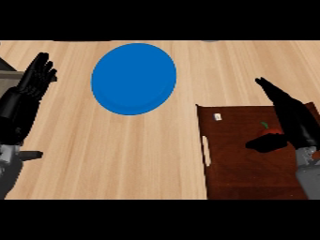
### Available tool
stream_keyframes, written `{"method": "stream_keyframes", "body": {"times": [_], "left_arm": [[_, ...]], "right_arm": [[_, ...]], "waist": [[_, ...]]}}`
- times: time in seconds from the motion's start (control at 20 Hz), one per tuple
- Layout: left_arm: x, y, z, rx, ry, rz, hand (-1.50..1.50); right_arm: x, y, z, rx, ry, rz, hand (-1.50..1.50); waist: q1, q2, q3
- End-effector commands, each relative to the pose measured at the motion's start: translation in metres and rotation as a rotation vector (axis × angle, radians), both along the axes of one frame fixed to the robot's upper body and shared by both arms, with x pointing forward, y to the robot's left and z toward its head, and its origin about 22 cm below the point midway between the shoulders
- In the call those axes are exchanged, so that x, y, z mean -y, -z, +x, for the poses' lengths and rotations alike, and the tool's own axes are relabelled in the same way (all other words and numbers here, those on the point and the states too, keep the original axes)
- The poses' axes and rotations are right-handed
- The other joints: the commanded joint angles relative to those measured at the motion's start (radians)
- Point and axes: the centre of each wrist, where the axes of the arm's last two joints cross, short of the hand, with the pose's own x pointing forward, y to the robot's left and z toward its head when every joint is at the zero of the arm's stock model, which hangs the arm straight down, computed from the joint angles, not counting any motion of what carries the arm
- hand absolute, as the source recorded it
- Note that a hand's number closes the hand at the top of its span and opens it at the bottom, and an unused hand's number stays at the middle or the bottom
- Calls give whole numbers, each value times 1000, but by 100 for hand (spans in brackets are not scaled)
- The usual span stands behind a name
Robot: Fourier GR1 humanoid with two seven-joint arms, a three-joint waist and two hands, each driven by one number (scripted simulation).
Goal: Pick the bell pepper from the tray and place it in the plate
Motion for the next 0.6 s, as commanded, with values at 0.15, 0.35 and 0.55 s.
{"method": "stream_keyframes", "body": {"times": [0.15, 0.35, 0.55], "left_arm": [[-2, 0, 1, 8, 12, -2, 0], [6, -7, -5, 15, 21, -10, 0], [-7, -2, 5, 10, 21, -14, 0]], "right_arm": [[-16, -31, 8, -391, 41, -224, -150], [-19, -40, 1, -464, 61, -248, -150], [-12, -32, 6, -473, 112, -270, -150]], "waist": [[17, 6, 2], [10, 5, 5], [11, 8, 5]]}}
